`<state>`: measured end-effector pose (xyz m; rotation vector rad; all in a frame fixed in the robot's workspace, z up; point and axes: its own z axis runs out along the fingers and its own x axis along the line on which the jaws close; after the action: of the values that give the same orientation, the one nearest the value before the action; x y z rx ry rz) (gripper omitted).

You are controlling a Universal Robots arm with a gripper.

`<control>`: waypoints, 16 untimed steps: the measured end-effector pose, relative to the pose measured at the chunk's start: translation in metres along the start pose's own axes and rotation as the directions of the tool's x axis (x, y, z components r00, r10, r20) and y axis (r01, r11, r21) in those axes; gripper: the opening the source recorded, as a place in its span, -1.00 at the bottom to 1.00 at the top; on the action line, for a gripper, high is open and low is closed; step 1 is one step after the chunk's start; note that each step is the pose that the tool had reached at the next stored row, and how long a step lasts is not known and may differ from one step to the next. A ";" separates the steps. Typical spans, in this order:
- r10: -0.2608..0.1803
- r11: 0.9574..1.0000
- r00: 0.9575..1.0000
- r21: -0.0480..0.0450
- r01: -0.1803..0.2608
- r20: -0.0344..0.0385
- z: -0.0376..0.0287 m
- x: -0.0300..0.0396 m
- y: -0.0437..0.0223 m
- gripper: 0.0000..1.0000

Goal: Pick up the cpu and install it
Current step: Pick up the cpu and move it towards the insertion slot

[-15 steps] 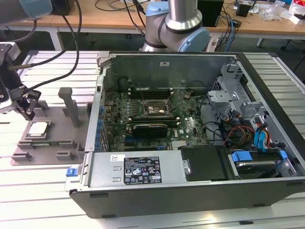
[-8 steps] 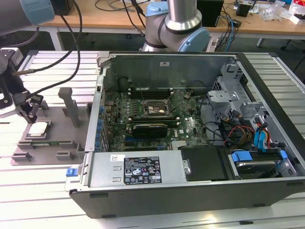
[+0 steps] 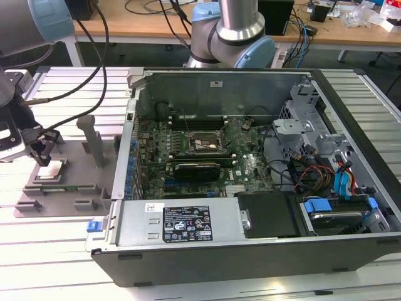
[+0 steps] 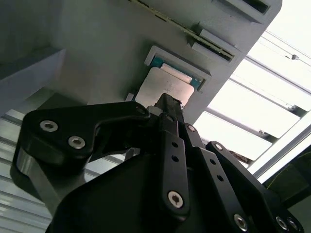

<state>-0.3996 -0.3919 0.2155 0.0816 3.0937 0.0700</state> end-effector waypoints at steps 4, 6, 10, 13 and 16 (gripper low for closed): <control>-0.003 1.000 1.000 0.000 0.003 0.000 0.0022 0.0001 -0.0001 -0.79; -0.003 1.000 1.000 0.000 0.003 0.000 0.0023 0.0001 -0.0001 -0.79; -0.003 1.000 1.000 0.000 0.003 0.000 0.0024 0.0001 -0.0001 -0.77; -0.003 1.000 1.000 0.000 0.003 0.000 0.0024 0.0001 -0.0001 -0.41; -0.003 1.000 1.000 0.000 0.003 0.000 0.0025 0.0001 -0.0001 0.07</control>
<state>-0.3996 -0.3919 0.2129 0.0769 3.0939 0.0699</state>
